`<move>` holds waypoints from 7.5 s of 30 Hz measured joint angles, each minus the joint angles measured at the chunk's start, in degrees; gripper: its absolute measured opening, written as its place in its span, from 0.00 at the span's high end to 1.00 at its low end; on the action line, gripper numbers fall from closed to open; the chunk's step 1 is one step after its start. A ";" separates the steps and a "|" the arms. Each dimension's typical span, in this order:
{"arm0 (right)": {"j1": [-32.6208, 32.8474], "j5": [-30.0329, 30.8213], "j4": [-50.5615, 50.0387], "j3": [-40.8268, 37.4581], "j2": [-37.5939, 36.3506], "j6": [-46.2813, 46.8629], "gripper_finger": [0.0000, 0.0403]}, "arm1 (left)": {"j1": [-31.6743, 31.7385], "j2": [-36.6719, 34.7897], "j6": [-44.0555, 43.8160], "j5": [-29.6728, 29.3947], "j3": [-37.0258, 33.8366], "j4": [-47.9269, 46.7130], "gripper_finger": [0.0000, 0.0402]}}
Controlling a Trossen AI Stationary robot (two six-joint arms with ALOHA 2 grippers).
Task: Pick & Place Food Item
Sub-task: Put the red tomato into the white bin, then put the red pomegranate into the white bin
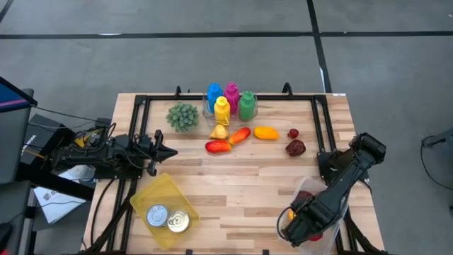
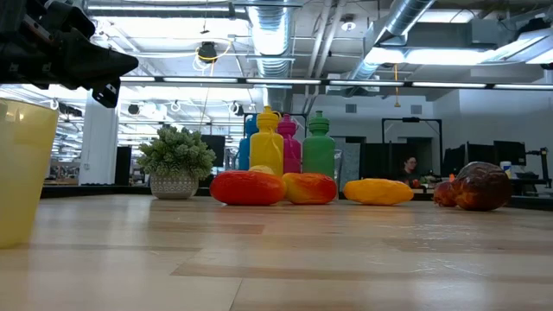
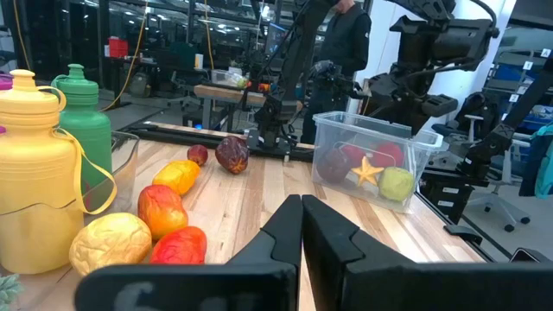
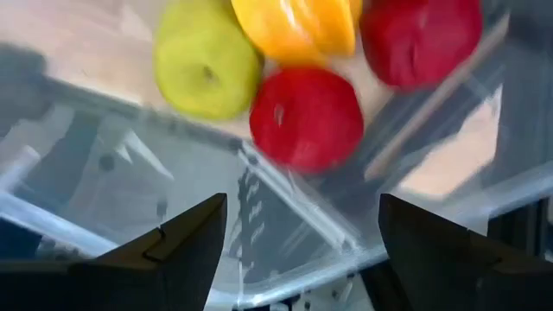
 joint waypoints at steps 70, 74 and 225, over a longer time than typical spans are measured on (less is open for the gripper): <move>-5.07 27.08 13.97 -8.03 -18.14 -23.95 0.91 | -0.01 0.00 0.01 0.00 0.00 0.00 1.00; -11.63 32.67 13.44 -5.97 -20.68 -33.66 0.76 | 0.00 0.00 0.01 0.00 0.00 0.00 1.00; 5.45 6.08 29.77 -26.48 -21.66 1.83 0.60 | -0.01 0.00 0.01 0.00 0.00 0.00 1.00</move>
